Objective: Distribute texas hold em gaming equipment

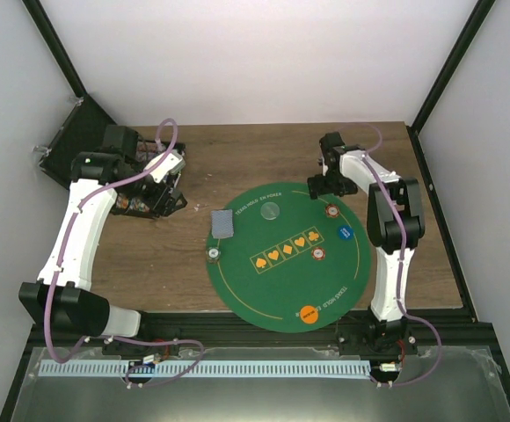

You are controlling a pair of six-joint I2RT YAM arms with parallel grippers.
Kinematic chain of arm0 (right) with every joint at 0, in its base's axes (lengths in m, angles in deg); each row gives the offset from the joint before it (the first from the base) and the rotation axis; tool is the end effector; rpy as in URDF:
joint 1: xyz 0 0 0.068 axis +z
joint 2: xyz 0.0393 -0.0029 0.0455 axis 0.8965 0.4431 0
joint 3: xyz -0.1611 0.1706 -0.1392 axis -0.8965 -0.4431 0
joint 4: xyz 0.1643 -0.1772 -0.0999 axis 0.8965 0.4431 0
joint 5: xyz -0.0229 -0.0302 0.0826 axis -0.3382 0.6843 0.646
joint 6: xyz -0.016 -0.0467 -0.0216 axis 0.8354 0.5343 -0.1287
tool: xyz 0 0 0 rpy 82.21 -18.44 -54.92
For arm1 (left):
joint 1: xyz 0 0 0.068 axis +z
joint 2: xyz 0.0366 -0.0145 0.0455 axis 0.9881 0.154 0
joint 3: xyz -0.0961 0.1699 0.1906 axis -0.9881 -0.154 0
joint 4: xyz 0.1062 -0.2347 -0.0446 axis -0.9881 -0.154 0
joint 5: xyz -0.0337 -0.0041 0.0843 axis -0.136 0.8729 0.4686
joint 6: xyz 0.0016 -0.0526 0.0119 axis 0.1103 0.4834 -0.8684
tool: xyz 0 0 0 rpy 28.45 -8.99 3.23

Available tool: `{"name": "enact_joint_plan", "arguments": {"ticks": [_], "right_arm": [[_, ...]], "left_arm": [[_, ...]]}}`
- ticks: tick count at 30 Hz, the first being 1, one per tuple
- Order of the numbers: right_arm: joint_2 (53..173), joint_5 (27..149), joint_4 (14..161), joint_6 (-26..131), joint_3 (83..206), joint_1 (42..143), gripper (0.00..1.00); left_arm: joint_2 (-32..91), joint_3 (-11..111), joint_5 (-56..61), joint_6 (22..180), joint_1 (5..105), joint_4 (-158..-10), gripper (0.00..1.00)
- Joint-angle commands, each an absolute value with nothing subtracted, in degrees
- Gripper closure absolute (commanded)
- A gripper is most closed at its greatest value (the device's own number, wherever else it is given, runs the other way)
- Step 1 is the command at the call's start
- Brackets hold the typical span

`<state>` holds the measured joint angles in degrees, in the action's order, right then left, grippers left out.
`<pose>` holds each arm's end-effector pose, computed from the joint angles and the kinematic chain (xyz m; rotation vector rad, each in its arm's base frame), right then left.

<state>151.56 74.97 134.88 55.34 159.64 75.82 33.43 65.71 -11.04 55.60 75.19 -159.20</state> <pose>0.4102 0.0847 0.1698 -0.1926 2.8971 -0.0879 0.2489 -0.0391 0.3712 0.9889 2.4163 -0.3439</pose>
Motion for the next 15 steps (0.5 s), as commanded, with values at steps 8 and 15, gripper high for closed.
{"name": "enact_joint_plan", "arguments": {"ticks": [8,15], "right_arm": [[134.00,74.13,144.74,50.34,158.66,86.44,0.03],[118.65,79.25,142.09,39.08,131.79,93.45,0.08]], "left_arm": [[32.96,65.71,-12.61,54.31,75.52,-159.57,0.08],[33.18,65.85,-12.82,53.88,75.52,-159.46,0.08]]}}
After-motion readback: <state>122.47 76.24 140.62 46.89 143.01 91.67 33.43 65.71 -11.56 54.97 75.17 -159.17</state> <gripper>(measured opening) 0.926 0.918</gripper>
